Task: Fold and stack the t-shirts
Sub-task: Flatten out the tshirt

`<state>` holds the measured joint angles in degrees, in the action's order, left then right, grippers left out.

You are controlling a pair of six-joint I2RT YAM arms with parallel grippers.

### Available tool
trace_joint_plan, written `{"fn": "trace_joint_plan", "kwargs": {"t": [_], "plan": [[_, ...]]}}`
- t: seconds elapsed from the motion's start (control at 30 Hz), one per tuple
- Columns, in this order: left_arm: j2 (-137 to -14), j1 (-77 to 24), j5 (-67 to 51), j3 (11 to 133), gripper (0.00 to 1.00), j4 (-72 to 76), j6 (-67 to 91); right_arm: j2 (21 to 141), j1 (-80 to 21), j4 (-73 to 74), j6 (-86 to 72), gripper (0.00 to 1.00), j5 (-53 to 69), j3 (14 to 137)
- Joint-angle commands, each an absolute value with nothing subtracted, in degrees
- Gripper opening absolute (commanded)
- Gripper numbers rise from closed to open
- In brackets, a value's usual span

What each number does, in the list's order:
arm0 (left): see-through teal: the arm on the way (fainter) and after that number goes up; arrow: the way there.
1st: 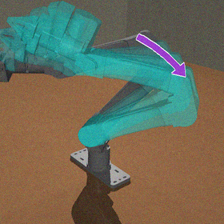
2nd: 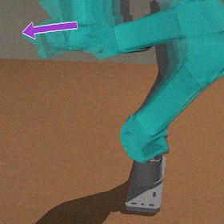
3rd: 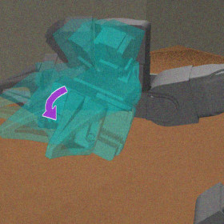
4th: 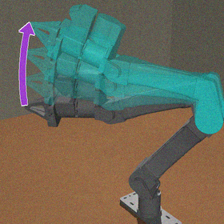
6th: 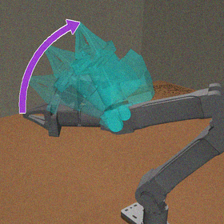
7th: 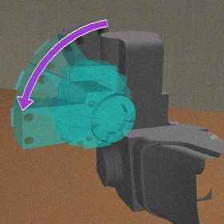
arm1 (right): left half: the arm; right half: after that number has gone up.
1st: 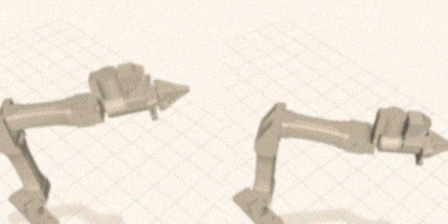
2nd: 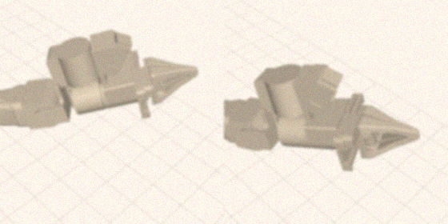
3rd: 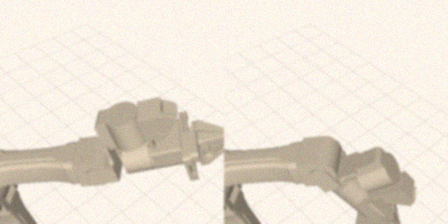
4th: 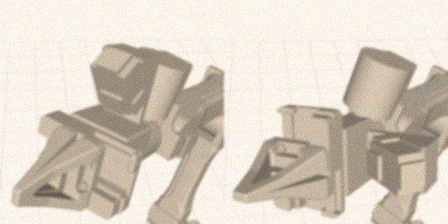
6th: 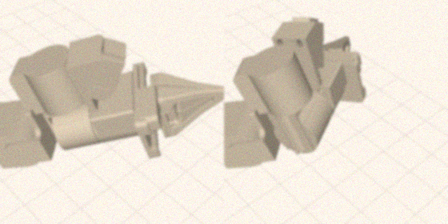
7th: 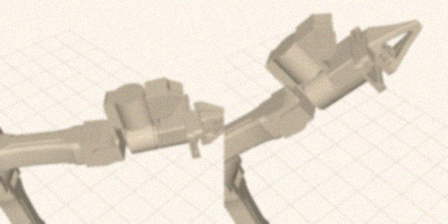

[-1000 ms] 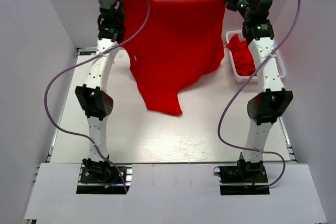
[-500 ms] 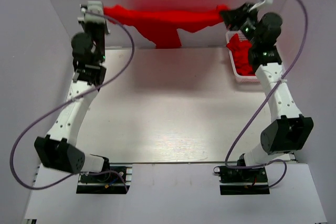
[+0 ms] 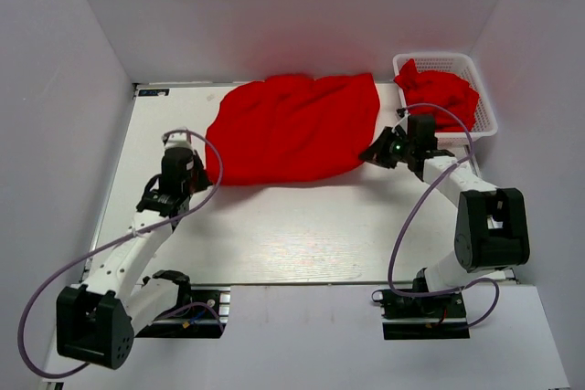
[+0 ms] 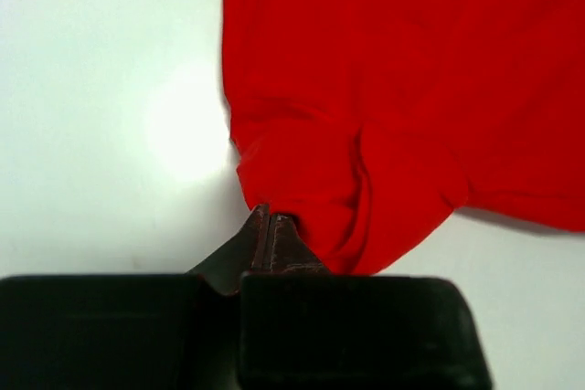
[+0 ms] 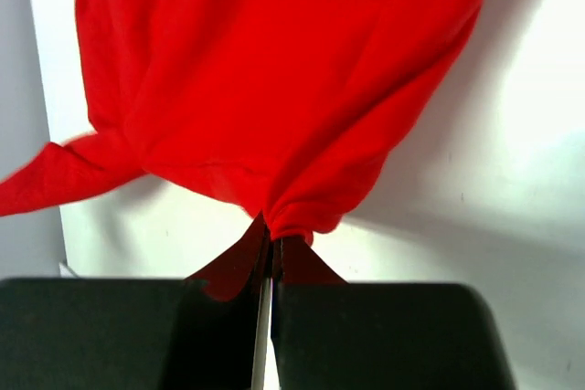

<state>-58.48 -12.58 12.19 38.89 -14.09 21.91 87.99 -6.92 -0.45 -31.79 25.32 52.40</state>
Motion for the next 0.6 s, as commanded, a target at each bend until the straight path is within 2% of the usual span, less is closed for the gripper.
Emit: {"fn": "trace_joint_plan", "kwargs": {"t": [0.0, 0.13, 0.27, 0.33, 0.37, 0.43, 0.47, 0.5, 0.53, 0.57], "plan": [[-54.7, -12.7, 7.1, 36.4, 0.00, -23.6, 30.6, 87.2, -7.0, -0.1, -31.2, 0.00, 28.6, 50.6], [-54.7, -12.7, 7.6, 34.3, 0.00, -29.8, 33.4, 86.4, -7.0, 3.0, -30.9, 0.00, 27.3, 46.3], [-54.1, -12.7, 4.9, 33.7, 0.00, -33.8, 33.9, 83.9, -7.0, 11.5, -29.6, 0.00, 19.8, 43.2], [-53.6, -12.7, 2.0, 32.8, 0.00, -35.8, 34.5, 80.4, -7.1, 15.6, -30.0, 0.05, 17.6, 41.2], [-53.6, -12.7, 0.8, 32.2, 0.00, -37.2, 35.1, 78.3, -6.9, 18.7, -31.4, 0.11, 12.6, 39.8], [-52.8, -12.7, -0.2, 31.6, 0.00, -40.1, 35.6, 74.9, -6.9, 24.5, -35.0, 0.11, 7.5, 38.2], [-52.8, -12.7, -1.6, 31.6, 0.00, -40.7, 36.3, 72.6, -6.9, 33.3, -36.2, 0.11, 4.9, 38.0], [-52.1, -12.7, -2.5, 32.5, 0.04, -41.8, 36.3, 70.7, -7.1, 35.8, -40.0, 0.17, 0.6, 38.9], [-52.1, -12.7, -2.5, 33.7, 0.10, -42.8, 36.3, 68.7, -7.1, 37.6, -39.9, 0.32, 0.3, 38.9], [-52.1, -12.7, -2.5, 34.7, 0.10, -43.9, 36.3, 67.9, -7.0, 40.7, -40.4, 0.69, 0.3, 38.9]]}}
